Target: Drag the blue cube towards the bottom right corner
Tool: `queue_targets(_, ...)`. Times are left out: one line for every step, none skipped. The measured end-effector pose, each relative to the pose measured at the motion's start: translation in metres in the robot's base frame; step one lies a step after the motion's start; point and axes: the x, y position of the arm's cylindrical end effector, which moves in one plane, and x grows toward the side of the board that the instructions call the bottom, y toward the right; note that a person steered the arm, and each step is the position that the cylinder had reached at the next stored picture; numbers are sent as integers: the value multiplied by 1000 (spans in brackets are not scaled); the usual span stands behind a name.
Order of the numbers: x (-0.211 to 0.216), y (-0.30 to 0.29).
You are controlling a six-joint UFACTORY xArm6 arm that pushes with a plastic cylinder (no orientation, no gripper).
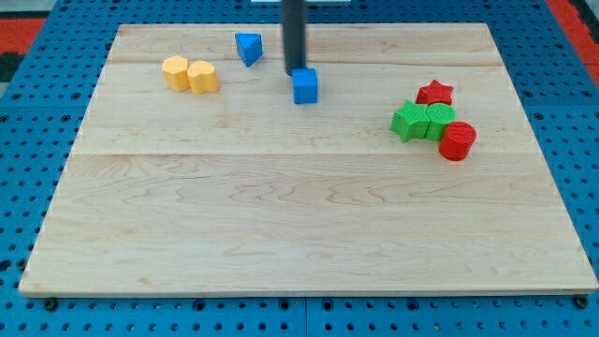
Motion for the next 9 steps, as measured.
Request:
queue_targets(69, 14)
queue_targets(113, 35)
queue_targets(150, 104)
queue_targets(154, 34)
queue_targets(186, 121)
queue_targets(212, 173)
queue_targets(194, 91)
queue_targets(183, 102)
queue_targets(149, 19)
